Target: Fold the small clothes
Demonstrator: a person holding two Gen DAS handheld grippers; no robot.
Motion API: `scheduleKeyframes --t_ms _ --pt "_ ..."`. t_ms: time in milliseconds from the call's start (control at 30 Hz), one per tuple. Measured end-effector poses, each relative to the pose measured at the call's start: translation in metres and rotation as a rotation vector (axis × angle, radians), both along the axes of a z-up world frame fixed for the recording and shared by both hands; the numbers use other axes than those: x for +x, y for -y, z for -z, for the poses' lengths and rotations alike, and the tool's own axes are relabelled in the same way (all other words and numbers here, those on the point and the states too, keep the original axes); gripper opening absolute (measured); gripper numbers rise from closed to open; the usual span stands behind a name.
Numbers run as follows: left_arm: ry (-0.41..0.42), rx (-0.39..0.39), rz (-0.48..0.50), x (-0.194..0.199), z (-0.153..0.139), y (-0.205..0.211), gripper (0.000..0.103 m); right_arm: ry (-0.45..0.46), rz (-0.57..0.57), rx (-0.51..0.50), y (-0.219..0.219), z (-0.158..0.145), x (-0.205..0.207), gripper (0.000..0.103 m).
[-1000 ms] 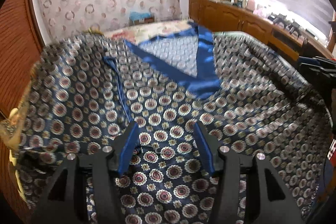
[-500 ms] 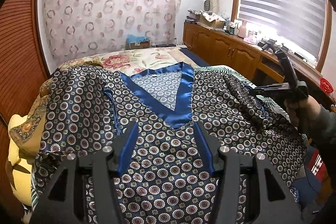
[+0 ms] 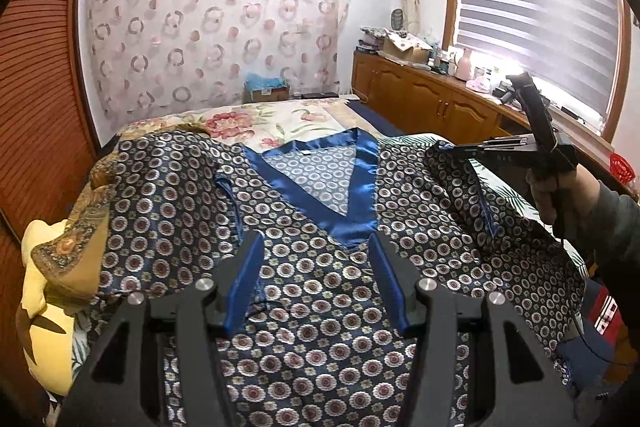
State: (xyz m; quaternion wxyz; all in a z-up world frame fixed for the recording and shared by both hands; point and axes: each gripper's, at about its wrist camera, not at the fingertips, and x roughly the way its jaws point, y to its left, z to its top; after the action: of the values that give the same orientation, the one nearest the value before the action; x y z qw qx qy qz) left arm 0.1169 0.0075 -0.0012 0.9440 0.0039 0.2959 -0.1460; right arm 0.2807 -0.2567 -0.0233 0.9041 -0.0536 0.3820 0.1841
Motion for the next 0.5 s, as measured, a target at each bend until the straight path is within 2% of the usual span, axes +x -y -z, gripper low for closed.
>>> scheduleKeyframes --t_ms 133,200,233,267,300,500 --pt "0.003 -0.004 -0.023 0.002 -0.003 -0.010 0.053 0.018 -0.019 -0.013 -0.024 -0.011 0.003 0.007" --pt "0.004 -0.010 -0.039 0.003 -0.005 -0.019 0.053 0.028 -0.033 -0.013 -0.031 -0.015 0.003 0.016" --pt "0.004 -0.009 -0.045 0.004 -0.006 -0.021 0.053 0.034 -0.037 -0.014 -0.032 -0.017 0.003 0.021" --pt "0.005 -0.002 -0.059 0.005 -0.007 -0.027 0.053 0.039 -0.038 -0.017 -0.033 -0.018 0.002 0.038" --pt "0.007 0.005 -0.072 0.006 -0.008 -0.031 0.054 0.048 -0.033 -0.024 -0.031 -0.020 0.001 0.050" --pt "0.003 0.012 -0.128 0.017 -0.008 -0.055 0.054 0.030 0.036 -0.034 -0.002 -0.015 0.002 0.051"
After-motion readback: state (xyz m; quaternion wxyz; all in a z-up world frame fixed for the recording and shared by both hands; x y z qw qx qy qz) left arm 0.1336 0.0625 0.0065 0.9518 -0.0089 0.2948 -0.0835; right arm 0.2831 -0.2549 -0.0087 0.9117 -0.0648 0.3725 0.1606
